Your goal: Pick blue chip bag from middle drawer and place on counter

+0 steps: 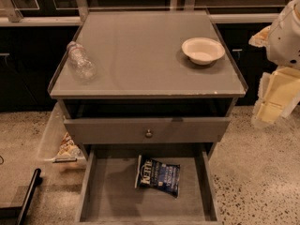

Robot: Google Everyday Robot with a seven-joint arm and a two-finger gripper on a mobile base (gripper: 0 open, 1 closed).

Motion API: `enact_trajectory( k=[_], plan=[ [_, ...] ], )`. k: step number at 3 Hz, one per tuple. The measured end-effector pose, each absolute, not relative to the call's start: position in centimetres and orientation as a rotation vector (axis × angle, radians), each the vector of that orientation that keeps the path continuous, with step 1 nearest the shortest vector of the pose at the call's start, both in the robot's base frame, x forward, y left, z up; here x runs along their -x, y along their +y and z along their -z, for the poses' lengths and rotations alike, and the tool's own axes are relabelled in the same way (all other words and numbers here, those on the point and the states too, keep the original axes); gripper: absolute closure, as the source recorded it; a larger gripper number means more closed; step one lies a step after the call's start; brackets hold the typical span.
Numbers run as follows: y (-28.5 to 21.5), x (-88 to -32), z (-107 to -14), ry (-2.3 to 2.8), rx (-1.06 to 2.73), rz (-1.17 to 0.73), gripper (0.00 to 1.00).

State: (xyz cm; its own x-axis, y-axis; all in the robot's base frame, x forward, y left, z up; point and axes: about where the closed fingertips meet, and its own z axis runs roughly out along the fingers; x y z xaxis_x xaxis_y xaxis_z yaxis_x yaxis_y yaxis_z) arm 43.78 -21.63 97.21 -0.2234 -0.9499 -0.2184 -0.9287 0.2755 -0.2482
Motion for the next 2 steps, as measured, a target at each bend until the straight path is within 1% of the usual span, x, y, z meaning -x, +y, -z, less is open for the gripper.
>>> enact_trajectory(
  k=[2],
  plan=[
    [-21.4, -42.9, -89.7, 2.207, 1.755, -0.016, 0.00]
  ],
)
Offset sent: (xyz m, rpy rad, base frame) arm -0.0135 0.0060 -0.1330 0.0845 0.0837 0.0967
